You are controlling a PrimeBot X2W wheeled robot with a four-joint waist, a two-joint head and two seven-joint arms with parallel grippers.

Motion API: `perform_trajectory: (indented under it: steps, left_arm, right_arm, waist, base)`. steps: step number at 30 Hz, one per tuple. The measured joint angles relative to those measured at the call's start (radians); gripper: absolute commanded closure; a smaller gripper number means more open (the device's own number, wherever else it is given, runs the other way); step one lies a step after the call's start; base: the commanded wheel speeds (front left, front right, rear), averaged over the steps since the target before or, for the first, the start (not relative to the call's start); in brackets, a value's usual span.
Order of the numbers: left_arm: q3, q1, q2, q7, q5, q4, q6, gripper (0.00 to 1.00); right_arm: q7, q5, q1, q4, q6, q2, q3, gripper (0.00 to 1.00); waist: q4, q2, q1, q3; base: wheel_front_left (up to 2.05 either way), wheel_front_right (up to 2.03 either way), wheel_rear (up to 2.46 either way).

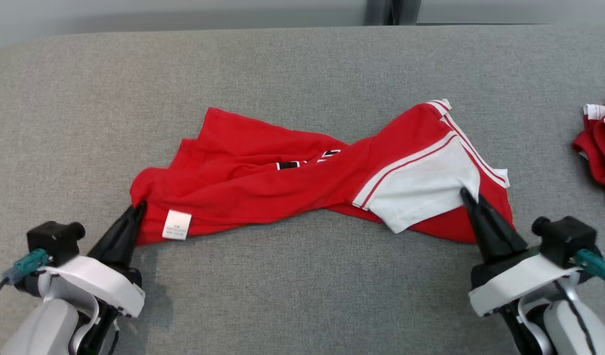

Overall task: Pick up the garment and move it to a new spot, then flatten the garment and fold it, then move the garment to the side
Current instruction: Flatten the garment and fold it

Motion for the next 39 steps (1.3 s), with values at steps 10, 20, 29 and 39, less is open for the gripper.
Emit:
perform_trajectory:
  steps: [10, 20, 29, 39]
  left_arm:
    - [0.095, -0.013, 0.065, -0.036, 0.007, -0.308, 0.081, 1.0]
    - [0.232, -0.062, 0.142, -0.011, 0.021, -0.654, 0.22, 1.0]
    - [0.263, -0.107, 0.158, 0.033, 0.023, -0.786, 0.27, 1.0]
    - [0.191, -0.381, 0.11, 0.064, 0.014, -0.58, 0.193, 1.0]
  right_arm:
    - [-0.081, 0.033, -0.065, -0.262, 0.0, -0.03, -0.105, 1.0]
    - [-0.061, 0.072, -0.22, -0.496, 0.0, -0.055, -0.231, 1.0]
    - [-0.012, 0.074, -0.27, -0.562, 0.0, -0.043, -0.229, 1.0]
    - [-0.014, 0.116, -0.553, -0.312, 0.0, -0.089, -0.124, 1.0]
  waist:
    - [-0.001, 0.0, 0.0, -0.03]
    - [-0.008, 0.0, 0.0, -0.064]
    - [-0.018, 0.0, 0.0, -0.064]
    - [-0.028, 0.0, 0.0, -0.004]
  base:
    - [0.0, 0.0, 0.0]
    - [0.0, 0.0, 0.0]
    - [0.0, 0.0, 0.0]
    - [0.0, 0.0, 0.0]
